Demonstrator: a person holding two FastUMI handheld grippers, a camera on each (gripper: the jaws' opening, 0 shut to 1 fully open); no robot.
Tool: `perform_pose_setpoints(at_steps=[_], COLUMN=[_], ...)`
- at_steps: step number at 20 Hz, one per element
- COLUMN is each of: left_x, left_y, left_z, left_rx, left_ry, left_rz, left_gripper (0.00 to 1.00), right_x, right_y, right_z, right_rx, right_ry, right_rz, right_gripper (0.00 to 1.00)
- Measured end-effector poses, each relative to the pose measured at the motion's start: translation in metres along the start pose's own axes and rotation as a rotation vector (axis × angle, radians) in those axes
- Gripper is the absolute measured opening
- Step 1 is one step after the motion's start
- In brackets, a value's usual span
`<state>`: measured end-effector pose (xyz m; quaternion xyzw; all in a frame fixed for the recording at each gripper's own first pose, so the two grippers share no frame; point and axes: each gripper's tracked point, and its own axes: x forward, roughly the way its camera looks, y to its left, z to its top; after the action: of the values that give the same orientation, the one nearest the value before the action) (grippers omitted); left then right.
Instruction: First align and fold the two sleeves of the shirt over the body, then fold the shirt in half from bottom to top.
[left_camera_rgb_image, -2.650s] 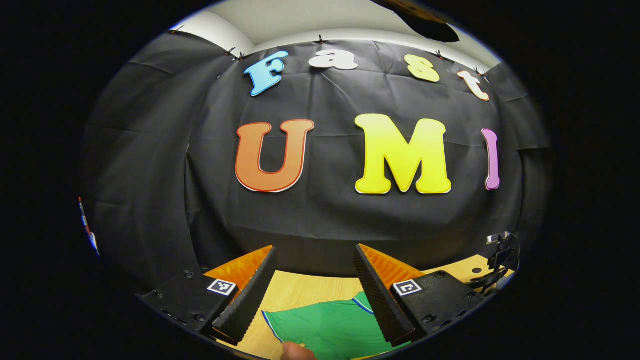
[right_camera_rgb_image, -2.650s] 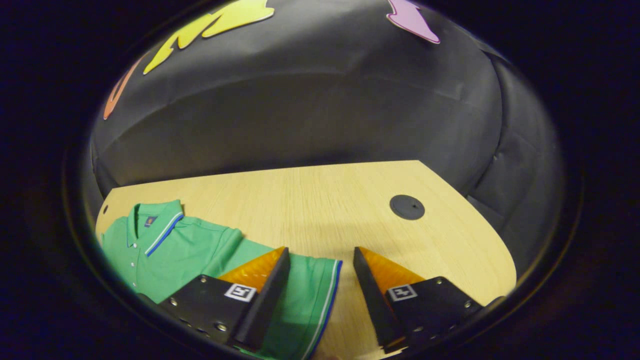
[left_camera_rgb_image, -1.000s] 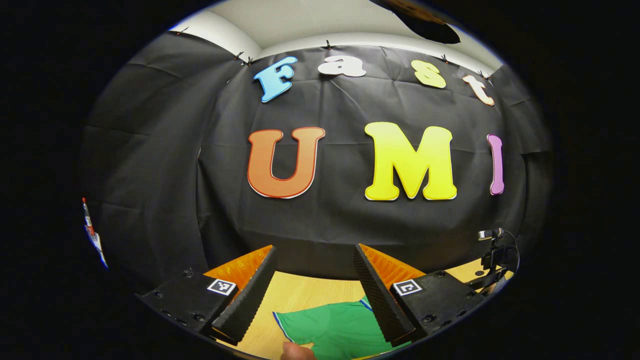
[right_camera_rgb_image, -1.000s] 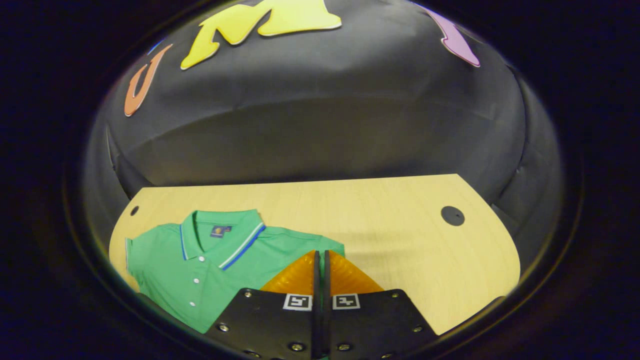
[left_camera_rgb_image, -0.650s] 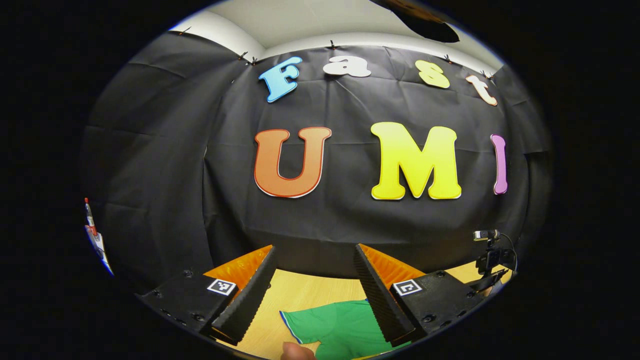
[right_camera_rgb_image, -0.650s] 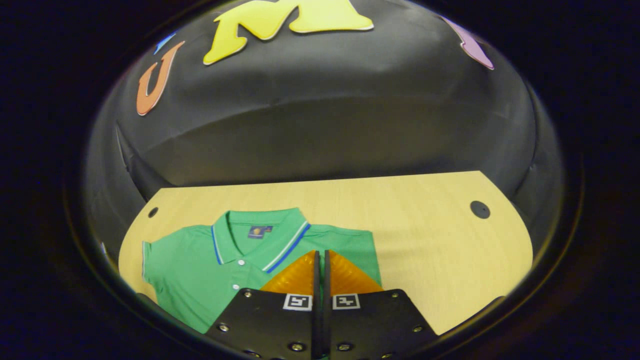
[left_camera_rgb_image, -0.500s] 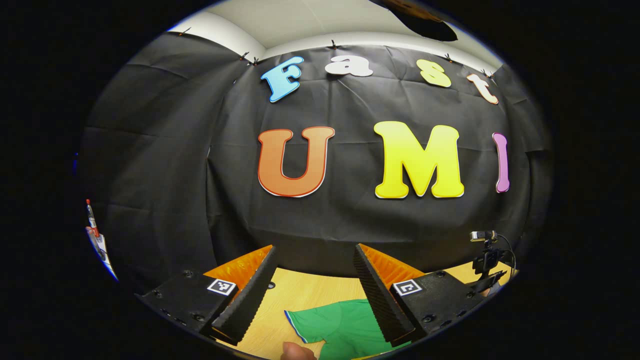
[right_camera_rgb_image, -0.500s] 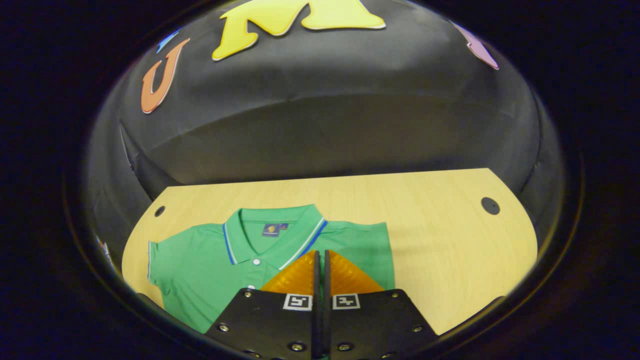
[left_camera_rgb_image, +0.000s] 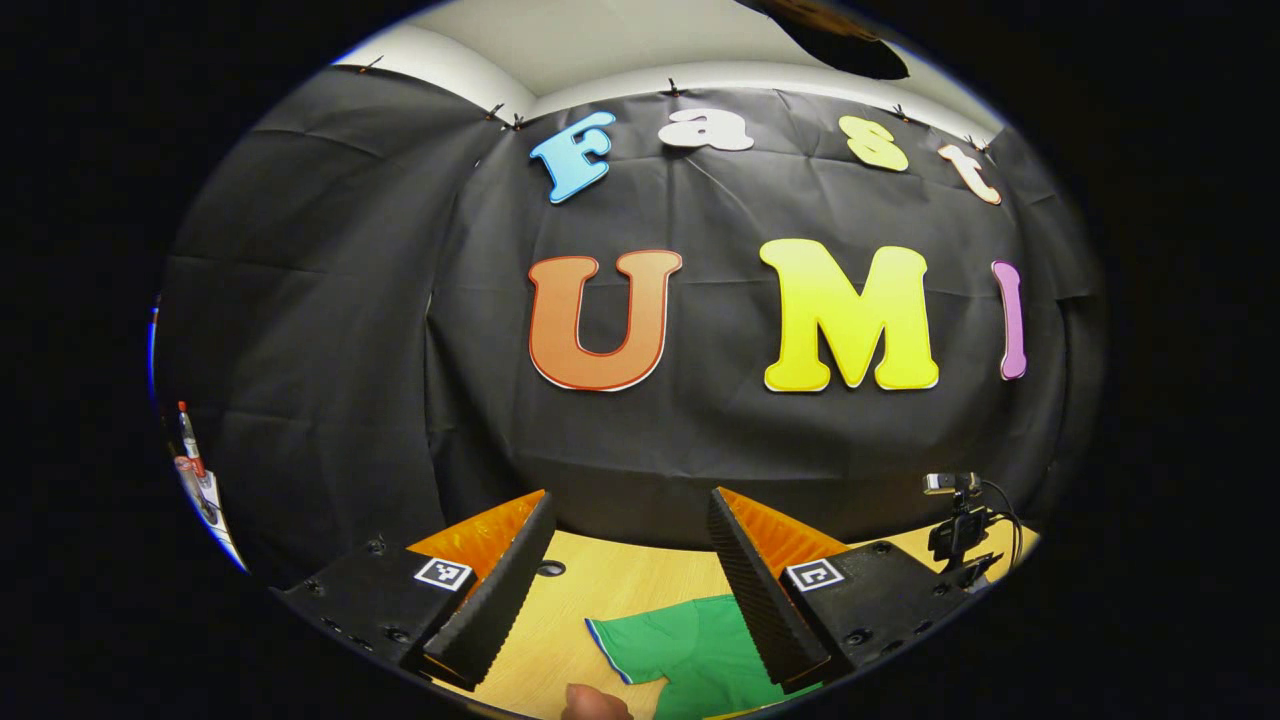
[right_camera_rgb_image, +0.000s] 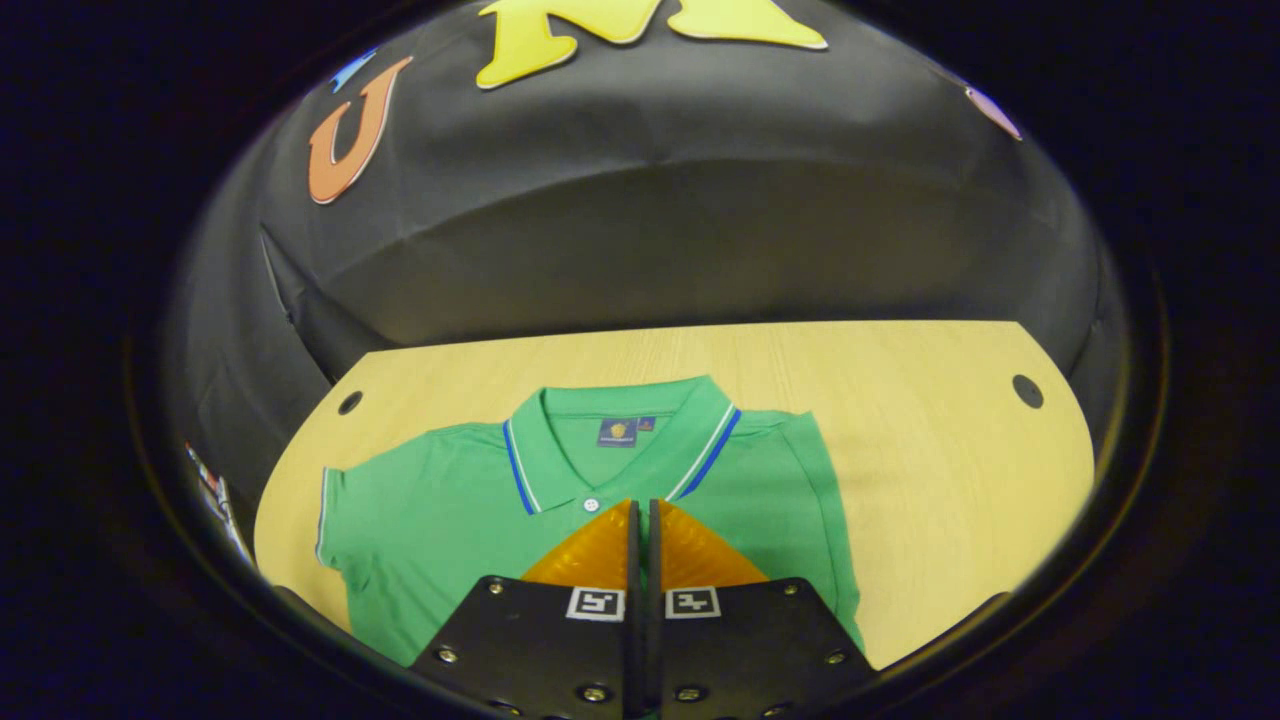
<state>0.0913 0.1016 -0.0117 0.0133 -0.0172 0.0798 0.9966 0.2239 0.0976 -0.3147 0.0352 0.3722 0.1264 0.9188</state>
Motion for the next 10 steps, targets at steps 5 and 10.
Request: perform_pose_setpoints(at_steps=[5, 10], left_x=[0.0, 0.003], left_y=[0.004, 0.004], left_z=[-0.011, -0.043], left_rx=[-0.004, -0.01], left_ry=[0.023, 0.093], left_rz=[0.012, 0.018], left_gripper=[0.98, 0.98], right_x=[0.007, -0.009], right_y=[-0.007, -0.006], right_z=[-0.015, 0.009], right_rx=[-0.013, -0.014], right_ry=[0.039, -0.045], right_rz=[-0.034, -0.011], right_gripper=[0.06, 0.96])
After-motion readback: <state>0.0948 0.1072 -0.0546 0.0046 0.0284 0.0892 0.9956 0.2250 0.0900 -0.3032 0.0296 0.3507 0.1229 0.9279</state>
